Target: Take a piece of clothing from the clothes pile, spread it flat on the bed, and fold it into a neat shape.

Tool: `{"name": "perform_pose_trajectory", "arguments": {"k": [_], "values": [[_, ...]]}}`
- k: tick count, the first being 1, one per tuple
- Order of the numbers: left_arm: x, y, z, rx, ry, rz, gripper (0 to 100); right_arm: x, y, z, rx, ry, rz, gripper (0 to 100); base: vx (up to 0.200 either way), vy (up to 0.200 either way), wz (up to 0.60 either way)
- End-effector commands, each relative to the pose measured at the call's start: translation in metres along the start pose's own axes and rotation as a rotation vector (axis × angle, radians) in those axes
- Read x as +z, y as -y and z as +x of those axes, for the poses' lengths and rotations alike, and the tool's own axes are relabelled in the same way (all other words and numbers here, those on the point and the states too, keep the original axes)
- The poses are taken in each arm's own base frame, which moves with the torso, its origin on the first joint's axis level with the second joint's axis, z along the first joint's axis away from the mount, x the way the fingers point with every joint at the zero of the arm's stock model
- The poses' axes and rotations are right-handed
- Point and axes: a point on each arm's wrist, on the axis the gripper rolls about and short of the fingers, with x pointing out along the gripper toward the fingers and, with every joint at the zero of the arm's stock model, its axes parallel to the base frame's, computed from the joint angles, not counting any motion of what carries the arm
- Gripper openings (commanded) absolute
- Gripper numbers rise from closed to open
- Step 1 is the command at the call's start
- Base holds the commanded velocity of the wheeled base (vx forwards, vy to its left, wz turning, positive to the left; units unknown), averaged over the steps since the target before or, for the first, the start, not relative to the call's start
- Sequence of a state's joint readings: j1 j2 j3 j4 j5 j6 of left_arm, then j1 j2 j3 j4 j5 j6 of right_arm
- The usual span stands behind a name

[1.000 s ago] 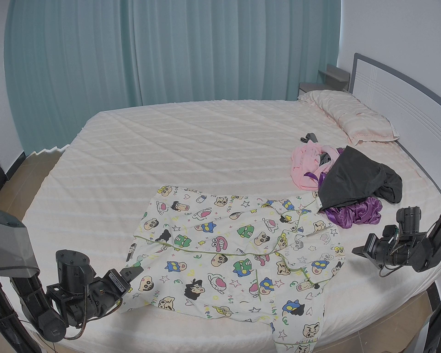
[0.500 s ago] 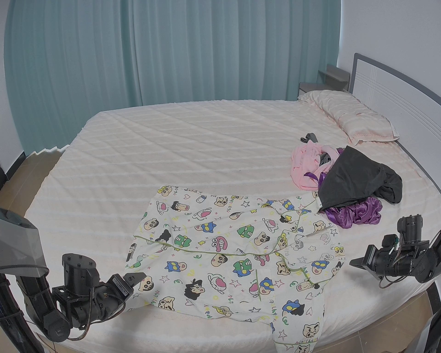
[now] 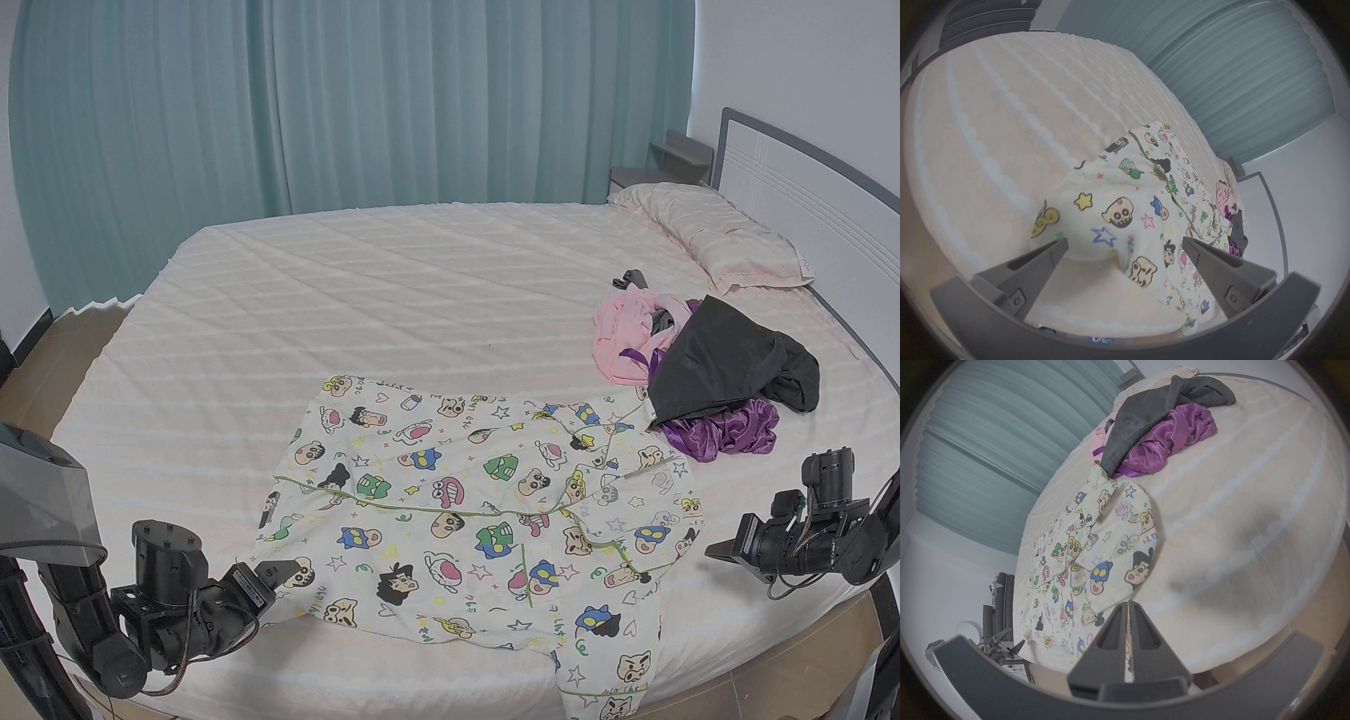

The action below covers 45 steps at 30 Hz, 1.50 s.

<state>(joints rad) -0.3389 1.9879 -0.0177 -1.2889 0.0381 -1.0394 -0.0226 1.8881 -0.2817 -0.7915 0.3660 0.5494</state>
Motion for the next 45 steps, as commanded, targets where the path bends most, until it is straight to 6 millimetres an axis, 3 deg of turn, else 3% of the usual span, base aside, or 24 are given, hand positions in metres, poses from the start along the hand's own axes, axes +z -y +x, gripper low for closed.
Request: {"name": "perform_pose_trajectory", "arguments": {"k": [1,21,28,32,45], "values": [[-0.004,-0.005,-0.001,0.026,-0.022,0.004,100,-0.001,0.000,0.000,-0.004,-0.003,0.001,0,-0.200,0.000,0.00],[-0.017,-0.018,0.016,0.131,-0.086,0.021,100,-0.003,0.003,0.003,-0.018,-0.014,-0.002,0,-0.030,0.000,0.00],[-0.009,-0.004,0.037,0.092,0.000,-0.053,100,-0.012,-0.003,0.007,-0.011,-0.055,-0.027,0,0.000,0.000,0.00],[-0.003,0.000,0.060,0.123,0.113,-0.062,100,-0.021,-0.004,0.013,-0.045,-0.086,-0.046,0,0.000,0.000,0.00],[0.005,0.011,0.074,0.096,0.189,-0.133,100,-0.027,-0.006,0.017,-0.058,-0.110,-0.082,0,0.000,0.000,0.00]]}}
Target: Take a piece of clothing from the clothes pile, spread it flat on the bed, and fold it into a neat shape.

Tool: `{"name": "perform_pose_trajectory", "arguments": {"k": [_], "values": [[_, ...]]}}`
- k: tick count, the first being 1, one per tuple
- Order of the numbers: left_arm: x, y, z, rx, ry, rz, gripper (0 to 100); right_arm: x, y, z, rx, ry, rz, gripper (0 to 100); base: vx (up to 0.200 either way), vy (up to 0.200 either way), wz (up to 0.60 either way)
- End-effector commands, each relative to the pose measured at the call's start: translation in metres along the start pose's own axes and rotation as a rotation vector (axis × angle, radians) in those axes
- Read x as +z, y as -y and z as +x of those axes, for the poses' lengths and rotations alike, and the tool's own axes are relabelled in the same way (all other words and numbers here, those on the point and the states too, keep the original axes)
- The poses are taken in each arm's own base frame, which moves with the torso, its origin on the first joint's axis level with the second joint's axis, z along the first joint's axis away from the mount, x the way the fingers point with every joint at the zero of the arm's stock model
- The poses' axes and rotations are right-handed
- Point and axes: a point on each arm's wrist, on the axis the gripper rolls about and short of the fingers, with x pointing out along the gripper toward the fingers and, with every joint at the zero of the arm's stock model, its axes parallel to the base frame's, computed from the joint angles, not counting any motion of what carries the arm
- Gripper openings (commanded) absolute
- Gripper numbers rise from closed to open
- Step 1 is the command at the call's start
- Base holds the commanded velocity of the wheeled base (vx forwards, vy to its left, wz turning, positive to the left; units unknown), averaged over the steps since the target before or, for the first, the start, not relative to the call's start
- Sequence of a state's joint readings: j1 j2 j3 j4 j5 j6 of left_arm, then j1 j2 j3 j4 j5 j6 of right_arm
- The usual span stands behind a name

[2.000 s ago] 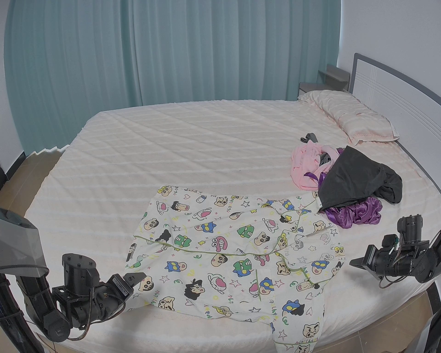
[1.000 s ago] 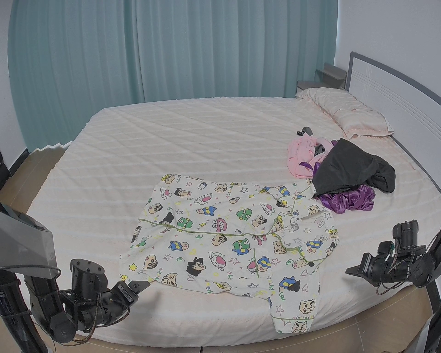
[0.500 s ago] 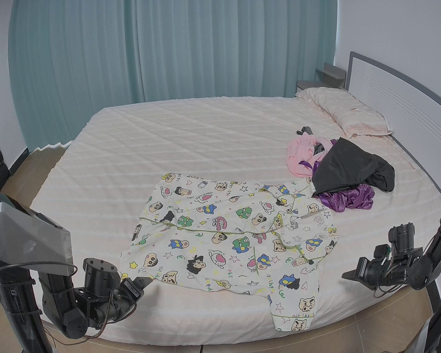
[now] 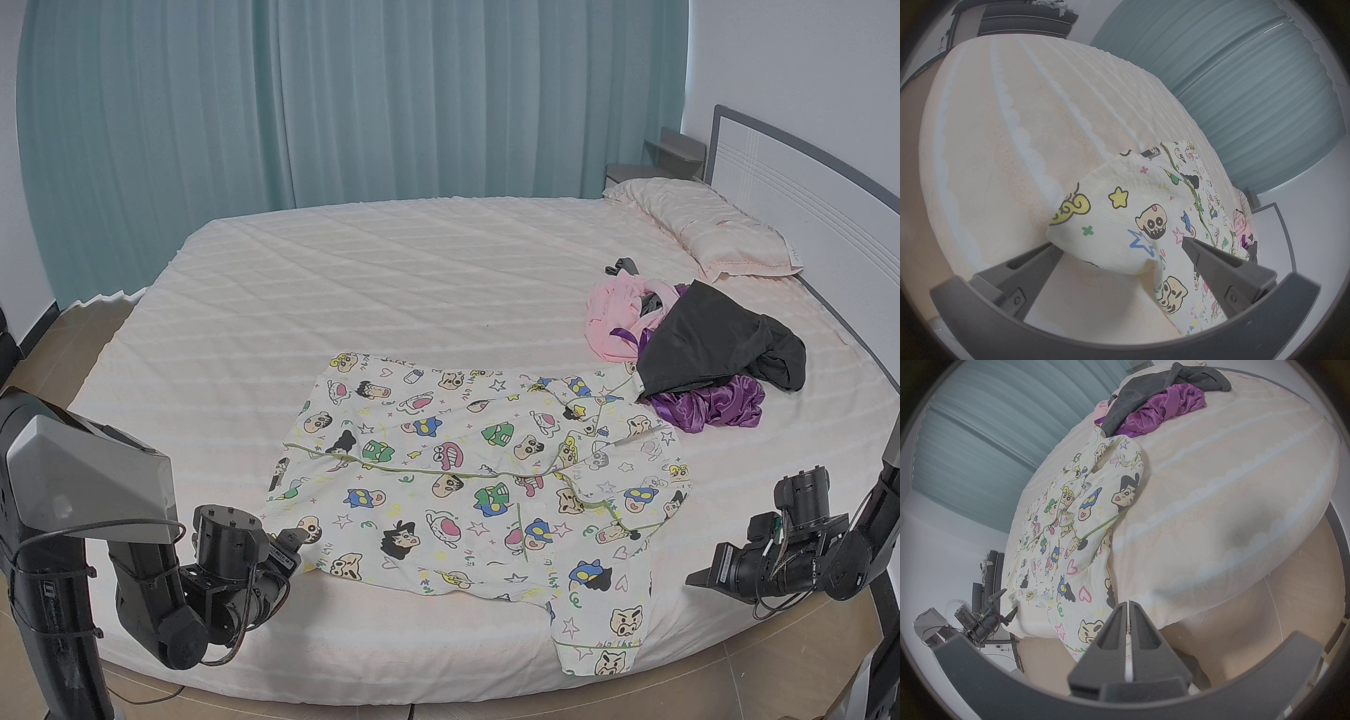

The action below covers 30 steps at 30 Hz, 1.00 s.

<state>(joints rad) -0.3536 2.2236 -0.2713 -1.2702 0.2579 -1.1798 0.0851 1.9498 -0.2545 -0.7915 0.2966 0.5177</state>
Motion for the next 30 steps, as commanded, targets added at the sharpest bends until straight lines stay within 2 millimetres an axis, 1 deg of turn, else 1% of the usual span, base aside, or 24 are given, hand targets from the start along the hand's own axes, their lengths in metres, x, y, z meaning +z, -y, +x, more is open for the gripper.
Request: {"name": "perform_pose_trajectory", "arguments": {"k": [1,5,6,10,14,18,19,21,26,29,30], "values": [[0.001,0.000,0.003,0.005,0.007,-0.005,100,-0.003,0.000,0.002,-0.002,-0.016,-0.003,0,0.000,0.000,0.00],[0.007,-0.001,0.005,0.011,0.036,-0.020,100,-0.005,0.000,0.004,-0.003,-0.031,-0.007,0,0.000,0.000,0.00],[0.007,-0.001,0.005,0.012,0.039,-0.021,0,-0.007,-0.001,0.006,-0.004,-0.043,-0.011,0,0.000,0.000,0.00],[0.006,-0.001,0.005,0.014,0.037,-0.019,0,-0.014,-0.003,0.012,-0.006,-0.078,-0.036,0,0.000,0.000,0.00],[0.007,-0.002,0.005,0.015,0.039,-0.020,0,-0.021,-0.006,0.027,0.003,-0.111,-0.096,0,0.000,0.000,0.00],[0.009,-0.001,0.003,0.023,0.080,-0.020,0,-0.020,-0.007,0.044,0.032,-0.075,-0.122,0,0.000,0.000,0.00],[0.009,-0.001,0.003,0.025,0.083,-0.019,0,-0.020,-0.007,0.044,0.034,-0.072,-0.123,0,0.000,0.000,0.00],[0.010,0.001,0.004,0.033,0.125,-0.015,0,-0.018,-0.007,0.054,0.063,-0.023,-0.139,0,0.000,0.000,0.00],[0.011,0.001,0.003,0.039,0.141,0.006,0,-0.014,-0.009,0.054,0.070,0.025,-0.144,0,0.000,0.000,0.00],[0.011,0.001,0.003,0.039,0.145,0.009,0,-0.015,-0.015,0.049,0.088,0.040,-0.163,0,0.000,0.000,0.00],[0.011,0.001,0.003,0.038,0.146,0.008,0,-0.014,-0.016,0.046,0.097,0.049,-0.164,100,0.000,0.000,0.00]]}}
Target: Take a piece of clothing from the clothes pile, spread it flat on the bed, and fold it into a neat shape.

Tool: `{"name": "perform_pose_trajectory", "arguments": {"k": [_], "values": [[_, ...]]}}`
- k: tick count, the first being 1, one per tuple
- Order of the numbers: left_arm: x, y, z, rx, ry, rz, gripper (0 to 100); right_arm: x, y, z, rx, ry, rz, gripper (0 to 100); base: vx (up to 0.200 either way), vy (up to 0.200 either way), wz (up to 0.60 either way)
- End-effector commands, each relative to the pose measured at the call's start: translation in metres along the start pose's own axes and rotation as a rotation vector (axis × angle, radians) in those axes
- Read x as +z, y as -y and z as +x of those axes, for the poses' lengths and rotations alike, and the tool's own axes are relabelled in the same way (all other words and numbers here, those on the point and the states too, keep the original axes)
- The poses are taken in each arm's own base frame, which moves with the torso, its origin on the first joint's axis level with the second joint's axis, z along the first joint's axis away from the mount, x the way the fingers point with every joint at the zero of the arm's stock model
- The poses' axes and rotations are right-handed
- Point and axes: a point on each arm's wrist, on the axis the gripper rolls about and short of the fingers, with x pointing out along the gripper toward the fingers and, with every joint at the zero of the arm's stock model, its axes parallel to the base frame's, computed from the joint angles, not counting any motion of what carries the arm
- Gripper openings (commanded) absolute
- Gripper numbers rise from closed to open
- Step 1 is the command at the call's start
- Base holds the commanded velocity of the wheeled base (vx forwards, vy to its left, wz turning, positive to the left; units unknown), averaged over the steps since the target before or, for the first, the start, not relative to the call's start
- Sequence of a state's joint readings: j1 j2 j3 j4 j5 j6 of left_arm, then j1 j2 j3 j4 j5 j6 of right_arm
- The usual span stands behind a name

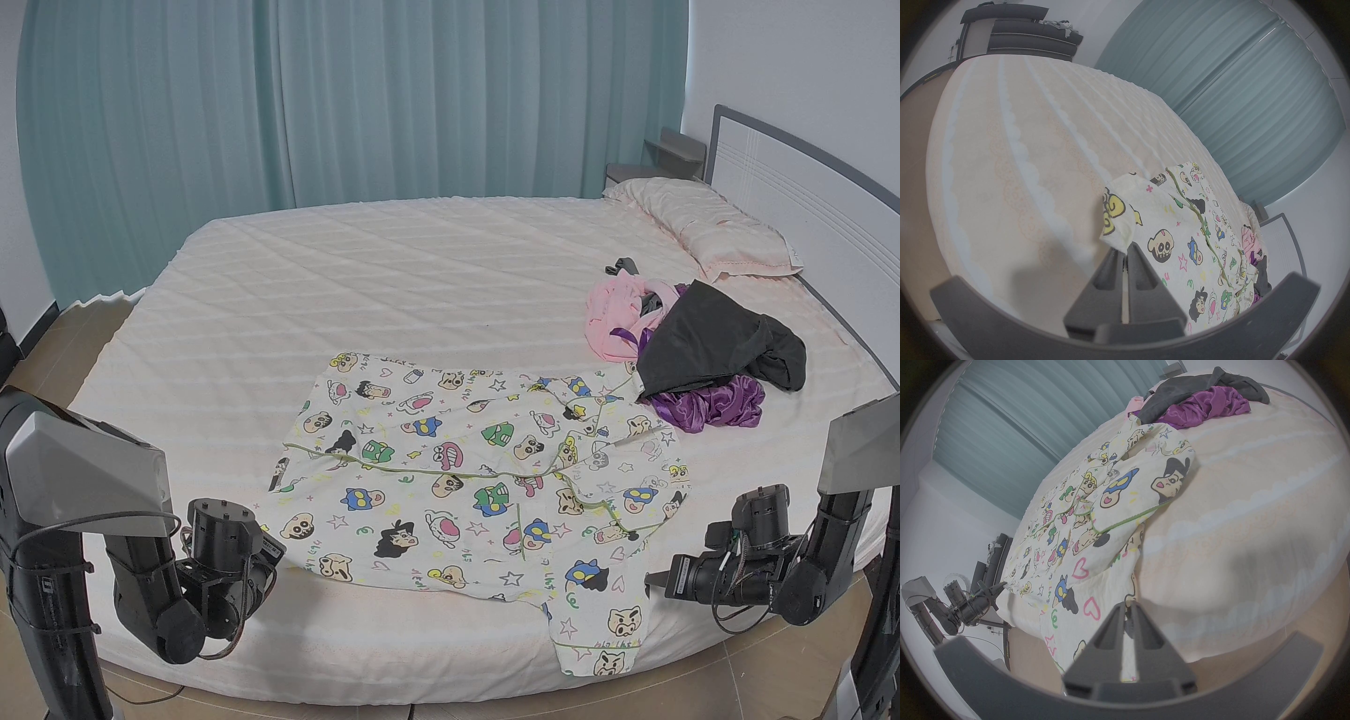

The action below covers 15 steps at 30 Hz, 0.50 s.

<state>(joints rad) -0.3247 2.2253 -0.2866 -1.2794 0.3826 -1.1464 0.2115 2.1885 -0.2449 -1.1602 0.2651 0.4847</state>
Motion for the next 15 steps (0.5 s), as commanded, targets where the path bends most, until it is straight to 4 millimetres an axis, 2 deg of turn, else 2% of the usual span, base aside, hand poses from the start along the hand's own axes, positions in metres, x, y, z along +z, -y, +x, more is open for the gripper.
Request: {"name": "perform_pose_trajectory", "arguments": {"k": [1,15], "values": [[0.001,0.001,-0.001,-0.006,0.005,-0.002,0,0.000,-0.004,-0.003,0.014,0.003,-0.010,100,0.000,0.000,0.00],[-0.002,0.000,-0.001,-0.003,-0.005,0.007,0,0.002,-0.006,0.017,0.046,0.004,-0.025,100,0.000,0.000,0.00]]}}
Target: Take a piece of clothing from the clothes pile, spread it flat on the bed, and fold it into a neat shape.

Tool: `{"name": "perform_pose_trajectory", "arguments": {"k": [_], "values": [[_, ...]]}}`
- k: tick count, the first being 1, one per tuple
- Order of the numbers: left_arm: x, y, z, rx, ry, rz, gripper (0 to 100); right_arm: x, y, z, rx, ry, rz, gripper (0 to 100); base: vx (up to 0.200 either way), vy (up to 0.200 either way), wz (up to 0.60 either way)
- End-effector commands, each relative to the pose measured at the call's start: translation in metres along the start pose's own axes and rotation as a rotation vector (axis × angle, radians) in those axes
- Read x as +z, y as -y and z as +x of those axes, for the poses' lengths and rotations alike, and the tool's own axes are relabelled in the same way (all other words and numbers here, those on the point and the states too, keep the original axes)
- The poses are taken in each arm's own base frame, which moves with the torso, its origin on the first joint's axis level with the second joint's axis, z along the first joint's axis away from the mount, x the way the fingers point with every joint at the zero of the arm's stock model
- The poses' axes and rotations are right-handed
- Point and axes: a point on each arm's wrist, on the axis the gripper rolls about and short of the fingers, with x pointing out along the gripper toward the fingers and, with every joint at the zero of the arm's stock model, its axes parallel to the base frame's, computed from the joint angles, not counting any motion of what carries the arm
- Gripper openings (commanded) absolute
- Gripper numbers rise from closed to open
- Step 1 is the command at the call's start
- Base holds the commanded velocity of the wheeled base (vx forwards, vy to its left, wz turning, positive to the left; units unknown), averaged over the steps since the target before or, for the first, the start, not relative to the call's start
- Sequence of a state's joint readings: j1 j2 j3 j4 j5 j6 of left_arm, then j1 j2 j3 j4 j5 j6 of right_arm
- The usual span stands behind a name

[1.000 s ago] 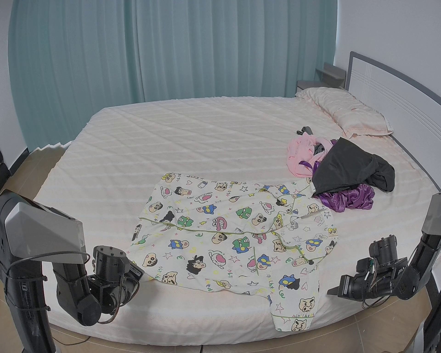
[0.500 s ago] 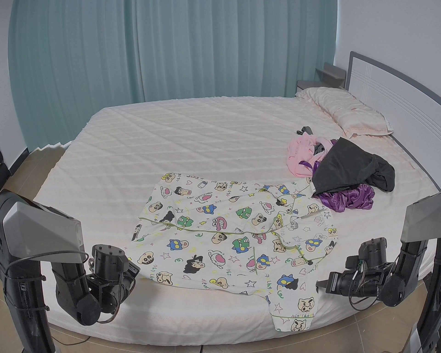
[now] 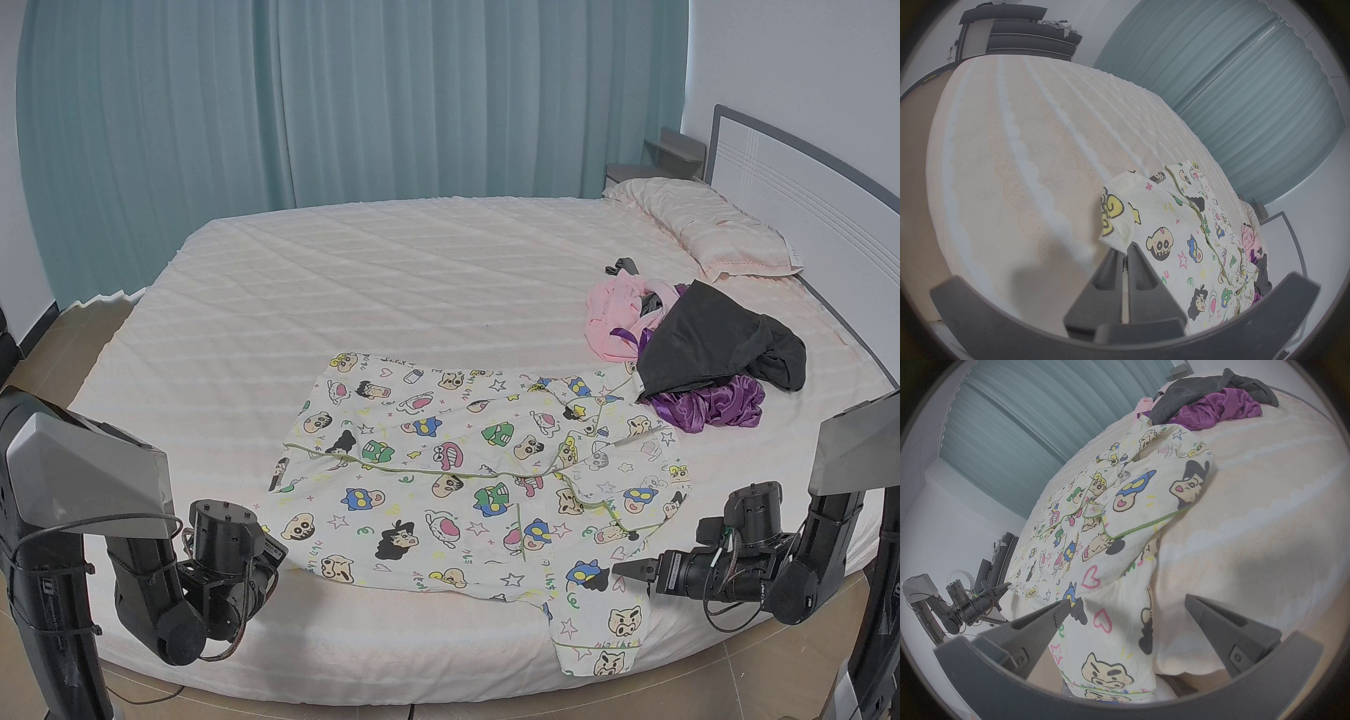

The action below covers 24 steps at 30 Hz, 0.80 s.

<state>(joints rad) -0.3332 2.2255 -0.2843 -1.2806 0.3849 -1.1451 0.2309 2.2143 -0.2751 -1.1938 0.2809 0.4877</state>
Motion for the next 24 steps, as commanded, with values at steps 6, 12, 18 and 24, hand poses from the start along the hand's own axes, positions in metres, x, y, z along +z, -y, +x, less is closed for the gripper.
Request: {"name": "perform_pose_trajectory", "arguments": {"k": [6,12,18,24], "values": [[0.000,0.000,0.000,0.001,0.000,-0.001,0,0.002,-0.006,0.021,0.025,-0.008,-0.028,0,0.000,0.000,0.00],[-0.001,0.000,0.000,0.001,-0.001,0.002,0,0.012,0.001,0.020,0.010,0.042,0.001,0,0.000,0.000,0.00],[-0.001,-0.001,0.000,0.002,-0.003,0.004,0,0.034,0.010,0.014,0.024,0.183,0.028,0,0.000,0.000,0.00],[-0.005,-0.001,-0.002,0.000,-0.015,0.015,0,0.046,0.013,0.014,0.045,0.264,0.032,0,0.000,0.000,0.00]]}}
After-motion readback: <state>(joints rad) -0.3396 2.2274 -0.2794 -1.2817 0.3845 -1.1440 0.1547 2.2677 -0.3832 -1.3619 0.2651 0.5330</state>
